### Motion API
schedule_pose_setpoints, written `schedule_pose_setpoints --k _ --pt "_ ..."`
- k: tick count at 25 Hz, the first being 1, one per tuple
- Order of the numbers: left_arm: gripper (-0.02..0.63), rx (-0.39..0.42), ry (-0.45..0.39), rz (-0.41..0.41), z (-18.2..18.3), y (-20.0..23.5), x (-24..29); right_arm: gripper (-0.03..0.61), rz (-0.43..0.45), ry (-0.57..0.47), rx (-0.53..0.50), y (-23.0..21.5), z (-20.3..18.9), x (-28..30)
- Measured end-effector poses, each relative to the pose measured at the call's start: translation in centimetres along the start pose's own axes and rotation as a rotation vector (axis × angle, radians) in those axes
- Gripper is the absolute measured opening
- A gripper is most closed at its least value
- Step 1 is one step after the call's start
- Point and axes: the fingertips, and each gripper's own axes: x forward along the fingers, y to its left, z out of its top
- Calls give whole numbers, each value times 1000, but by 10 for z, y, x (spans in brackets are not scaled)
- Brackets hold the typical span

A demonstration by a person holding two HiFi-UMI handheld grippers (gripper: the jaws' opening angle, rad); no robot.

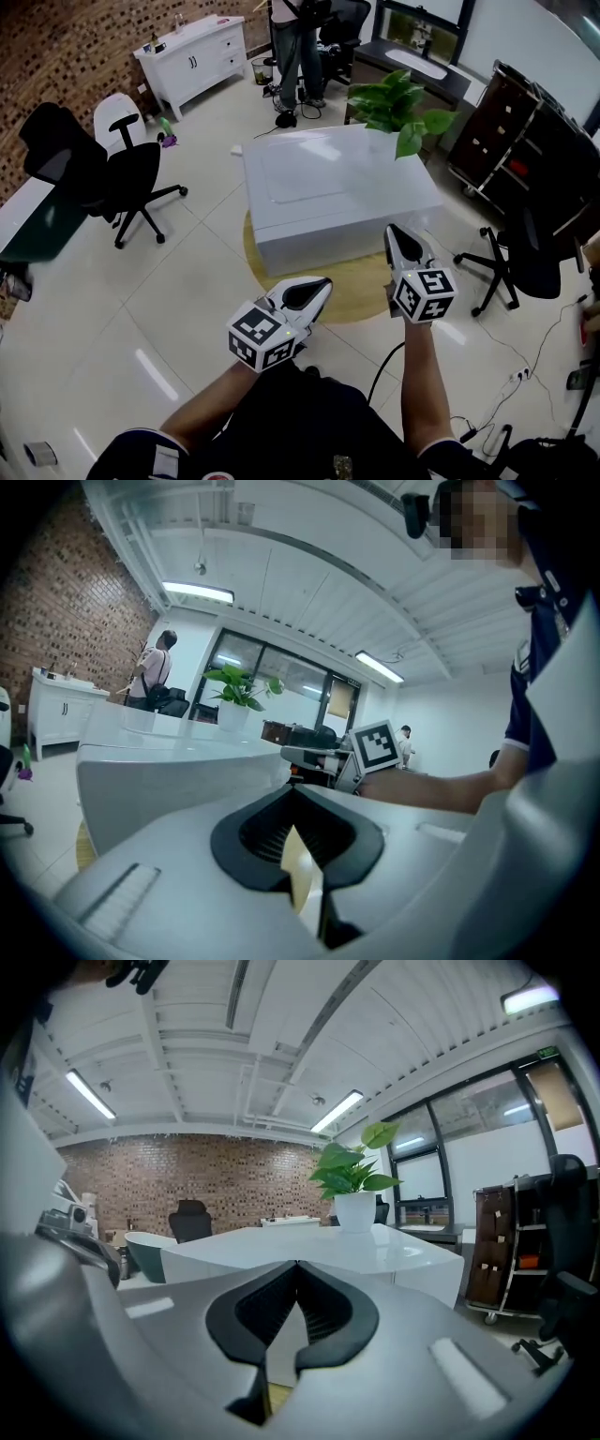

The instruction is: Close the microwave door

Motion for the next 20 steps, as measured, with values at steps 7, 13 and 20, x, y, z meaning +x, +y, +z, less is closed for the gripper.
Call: schedule_pose_setpoints --k 7,13,20 --pt "3 26 -33 -17 7 -14 1 2 43 -38 1 29 7 -39" --pt "3 45 -45 -38 12 -28 1 2 51 -56 -21 52 7 -61" --pt "4 65 -49 -55 18 -35 2 2 92 -57 -13 72 1 -73"
